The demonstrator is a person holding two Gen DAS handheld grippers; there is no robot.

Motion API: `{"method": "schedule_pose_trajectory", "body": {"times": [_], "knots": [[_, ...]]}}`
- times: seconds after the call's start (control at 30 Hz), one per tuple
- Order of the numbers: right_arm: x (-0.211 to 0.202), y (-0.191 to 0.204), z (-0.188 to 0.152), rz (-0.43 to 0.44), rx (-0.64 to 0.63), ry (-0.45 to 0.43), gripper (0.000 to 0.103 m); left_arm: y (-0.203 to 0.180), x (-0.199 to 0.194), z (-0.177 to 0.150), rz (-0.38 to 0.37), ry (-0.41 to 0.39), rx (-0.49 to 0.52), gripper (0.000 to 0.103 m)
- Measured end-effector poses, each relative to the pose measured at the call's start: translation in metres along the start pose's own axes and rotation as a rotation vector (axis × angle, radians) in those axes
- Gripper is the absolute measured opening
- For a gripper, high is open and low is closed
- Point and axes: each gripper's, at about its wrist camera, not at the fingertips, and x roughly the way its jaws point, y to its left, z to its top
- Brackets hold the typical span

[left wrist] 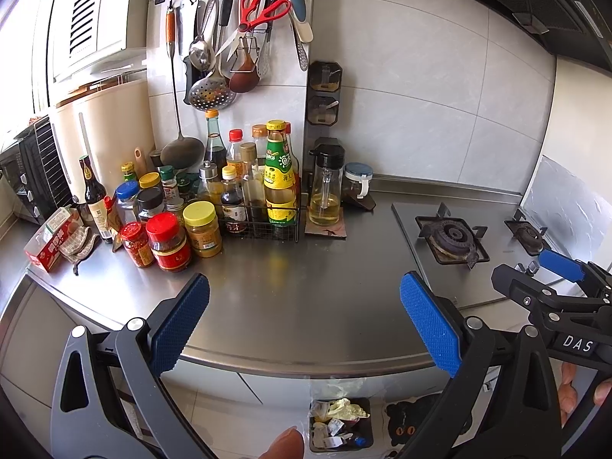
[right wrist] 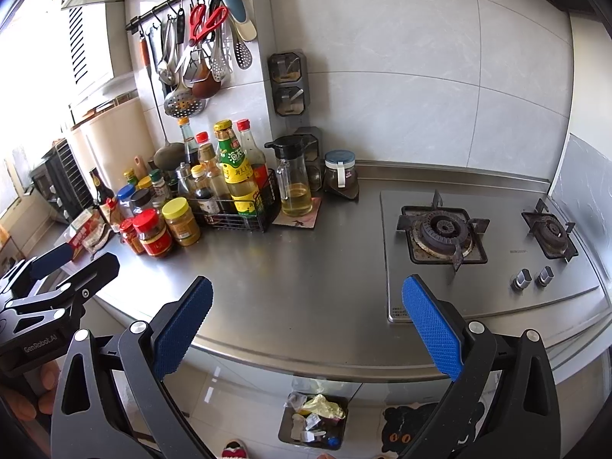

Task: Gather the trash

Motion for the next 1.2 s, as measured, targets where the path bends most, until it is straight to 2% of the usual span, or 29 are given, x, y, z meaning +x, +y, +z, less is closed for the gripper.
{"method": "schedule_pose_trajectory", "body": {"times": [1.07,1.2], "knots": [[-0.0003,-0.0019,-0.0029,-0.003,-0.003,0.002,0.1,0.001,-0.0038,-0.0041,0.005,0.004,-0.002,0.095],[-0.001,-0.0016,-0.0034,-0.004,-0.005,-0.002,0.1,0.0029,-0.002,-0.0025,-0.021,0.025,-0.02,0.095]]}}
